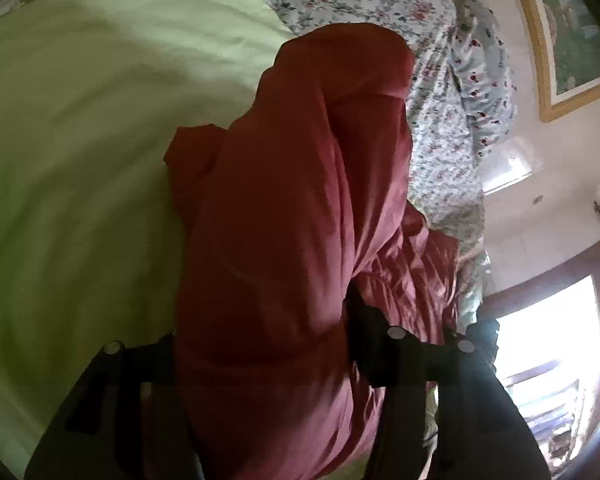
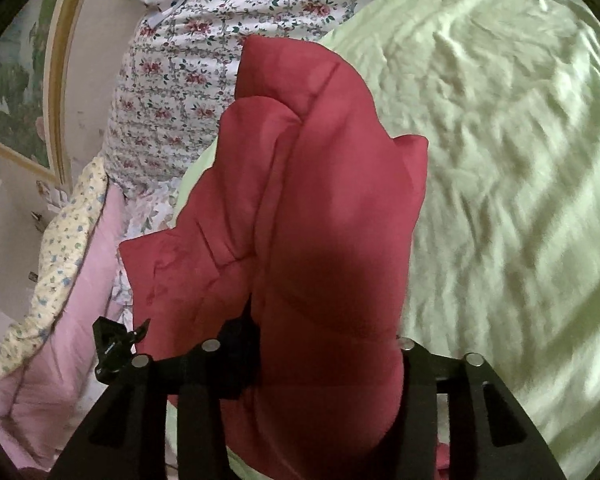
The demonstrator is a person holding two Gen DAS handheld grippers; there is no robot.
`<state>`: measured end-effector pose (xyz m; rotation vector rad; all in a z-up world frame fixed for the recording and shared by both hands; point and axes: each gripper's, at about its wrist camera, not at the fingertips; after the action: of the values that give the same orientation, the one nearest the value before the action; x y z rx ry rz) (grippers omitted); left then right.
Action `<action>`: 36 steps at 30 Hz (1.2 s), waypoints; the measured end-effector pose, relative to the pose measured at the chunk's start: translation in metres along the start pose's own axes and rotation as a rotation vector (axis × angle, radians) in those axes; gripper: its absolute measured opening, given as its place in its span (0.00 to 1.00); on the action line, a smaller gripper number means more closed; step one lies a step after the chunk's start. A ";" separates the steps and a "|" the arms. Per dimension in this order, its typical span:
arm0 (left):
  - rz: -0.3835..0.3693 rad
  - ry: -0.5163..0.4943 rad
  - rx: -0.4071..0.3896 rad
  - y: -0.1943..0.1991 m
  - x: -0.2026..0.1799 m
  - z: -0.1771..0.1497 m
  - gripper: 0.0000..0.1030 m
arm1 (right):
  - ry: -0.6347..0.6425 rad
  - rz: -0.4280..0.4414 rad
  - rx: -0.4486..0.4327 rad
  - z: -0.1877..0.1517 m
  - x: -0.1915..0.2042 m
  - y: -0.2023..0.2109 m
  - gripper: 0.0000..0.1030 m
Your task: Fold large clothes
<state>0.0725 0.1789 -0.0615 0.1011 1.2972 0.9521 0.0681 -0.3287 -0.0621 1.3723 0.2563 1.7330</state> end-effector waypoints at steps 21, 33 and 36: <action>0.356 -0.191 -0.209 0.027 -0.044 0.008 0.81 | 0.148 -0.330 -0.106 0.010 0.022 0.018 0.86; 0.499 -0.375 -0.139 -0.038 -0.081 0.044 0.80 | 0.269 -0.396 -0.126 0.067 0.052 -0.019 0.89; 0.504 -0.393 -0.106 -0.047 -0.079 0.044 0.32 | 0.291 -0.433 -0.129 0.067 0.057 -0.028 0.64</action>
<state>0.1379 0.1176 -0.0126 0.5257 0.8659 1.3478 0.1403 -0.2941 -0.0165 0.8886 0.5506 1.5439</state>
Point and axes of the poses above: each gripper's, at about its wrist camera, not at the fingertips, and y roughly against the way its jaws point, x to its left, z to its top, and after that the axes turned 2 degrees about -z, right-handed
